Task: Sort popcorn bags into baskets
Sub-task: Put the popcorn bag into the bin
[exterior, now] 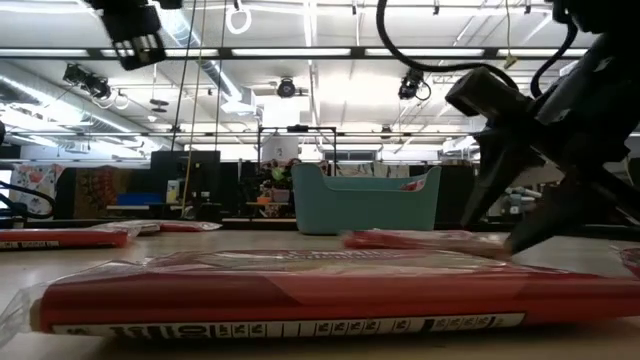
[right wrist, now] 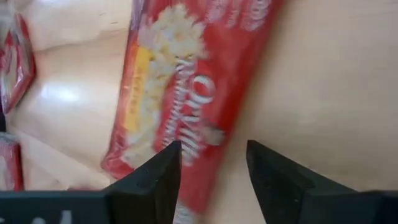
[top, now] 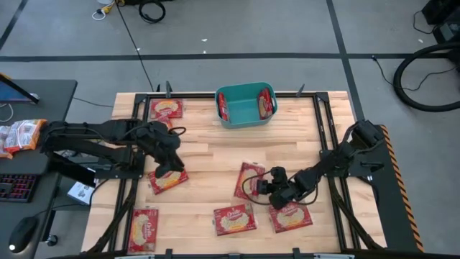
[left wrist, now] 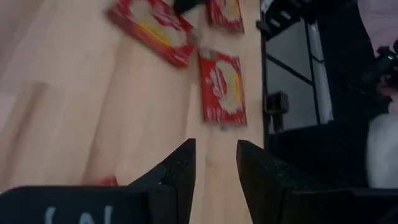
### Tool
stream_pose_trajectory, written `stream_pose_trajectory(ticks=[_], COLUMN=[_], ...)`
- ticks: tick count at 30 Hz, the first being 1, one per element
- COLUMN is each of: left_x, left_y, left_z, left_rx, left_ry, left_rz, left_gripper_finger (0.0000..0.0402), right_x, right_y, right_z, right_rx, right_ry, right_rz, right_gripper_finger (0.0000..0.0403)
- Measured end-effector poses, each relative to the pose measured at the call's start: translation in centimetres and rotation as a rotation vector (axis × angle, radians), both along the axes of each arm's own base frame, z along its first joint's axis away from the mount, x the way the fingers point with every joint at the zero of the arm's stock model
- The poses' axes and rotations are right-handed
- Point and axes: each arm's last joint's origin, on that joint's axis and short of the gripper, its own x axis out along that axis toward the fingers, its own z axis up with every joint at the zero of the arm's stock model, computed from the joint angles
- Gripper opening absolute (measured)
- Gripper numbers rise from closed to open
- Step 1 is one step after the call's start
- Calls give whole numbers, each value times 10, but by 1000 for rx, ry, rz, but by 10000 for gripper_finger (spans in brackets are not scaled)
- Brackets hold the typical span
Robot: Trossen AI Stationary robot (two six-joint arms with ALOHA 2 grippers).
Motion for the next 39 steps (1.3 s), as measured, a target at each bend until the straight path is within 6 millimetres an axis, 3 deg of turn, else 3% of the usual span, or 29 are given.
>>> stream_pose_trajectory(ticks=[7, 11, 18, 22, 28, 39], left_x=[-35, -40, -25, -13, 4, 13], left_y=[1, 3, 5, 8, 6, 6], left_z=[8, 10, -2, -11, -22, -34], left_rx=[-42, 1, 152, 287, 333, 471], left_ry=[39, 19, 89, 127, 187, 258], left_rz=[50, 100, 83, 87, 76, 60], left_gripper_finger=[121, 121, 121, 121, 121, 121], right_x=[9, 17, 28, 28, 26, 43], right_y=[-18, -31, -40, -36, -30, -25], right_z=[-1, 0, 3, 4, 4, -21], right_rx=[-17, 7, 42, 80, 64, -41], right_ry=[-1, 13, -23, -21, -26, -61], right_rz=[-66, -53, 3, 32, 53, 38], right_gripper_finger=[153, 154, 169, 163, 160, 138])
